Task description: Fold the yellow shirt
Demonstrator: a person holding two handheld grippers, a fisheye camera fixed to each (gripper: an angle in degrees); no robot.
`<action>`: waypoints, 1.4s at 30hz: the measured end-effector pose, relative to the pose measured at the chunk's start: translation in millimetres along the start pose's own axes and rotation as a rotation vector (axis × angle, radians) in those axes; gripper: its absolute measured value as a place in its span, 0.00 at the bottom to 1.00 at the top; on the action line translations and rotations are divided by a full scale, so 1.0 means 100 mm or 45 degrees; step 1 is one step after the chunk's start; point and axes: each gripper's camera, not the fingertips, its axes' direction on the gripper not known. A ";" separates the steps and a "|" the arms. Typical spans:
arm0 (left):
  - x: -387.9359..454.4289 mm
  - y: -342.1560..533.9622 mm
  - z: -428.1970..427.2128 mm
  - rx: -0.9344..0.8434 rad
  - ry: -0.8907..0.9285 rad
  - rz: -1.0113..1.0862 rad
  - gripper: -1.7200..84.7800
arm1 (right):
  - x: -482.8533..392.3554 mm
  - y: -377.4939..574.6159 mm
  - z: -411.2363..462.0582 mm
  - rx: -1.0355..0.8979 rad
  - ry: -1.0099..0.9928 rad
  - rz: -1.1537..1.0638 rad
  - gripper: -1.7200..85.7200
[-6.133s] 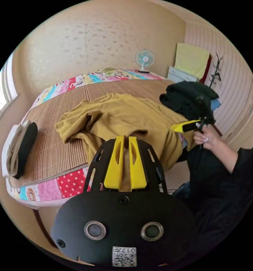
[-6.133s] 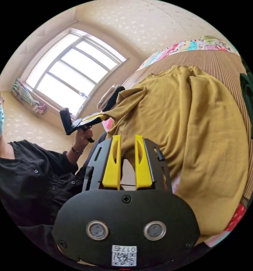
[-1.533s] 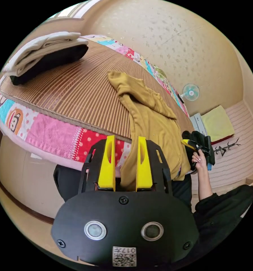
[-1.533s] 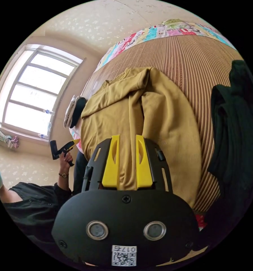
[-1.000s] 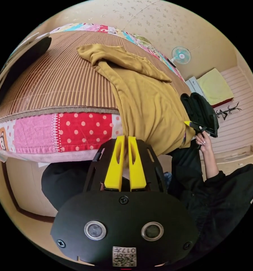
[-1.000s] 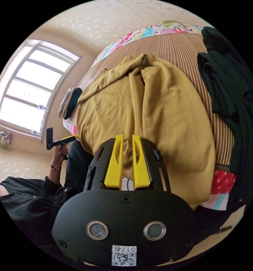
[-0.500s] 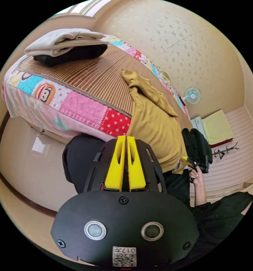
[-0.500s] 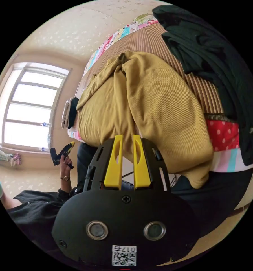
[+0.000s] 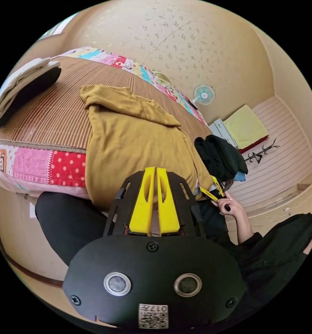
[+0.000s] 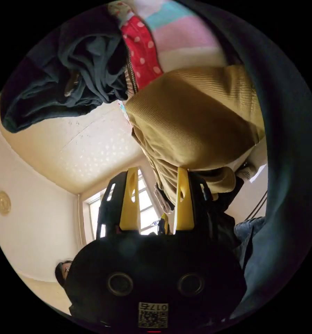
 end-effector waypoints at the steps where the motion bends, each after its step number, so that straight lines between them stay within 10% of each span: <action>1: 0.09 0.01 -0.04 0.007 -0.007 0.026 0.01 | -0.04 -0.02 -0.03 0.026 0.017 0.004 0.19; 25: 0.19 0.21 -0.23 0.136 0.078 0.058 0.01 | -0.31 0.03 0.19 0.132 0.185 0.025 0.06; 34: -0.02 0.27 -0.30 0.150 0.063 0.001 0.01 | -2.45 1.19 1.22 0.452 0.960 -1.201 0.04; 42: -0.02 0.30 -0.29 0.153 0.009 0.011 0.01 | -4.09 1.72 3.25 0.578 0.952 -1.782 0.04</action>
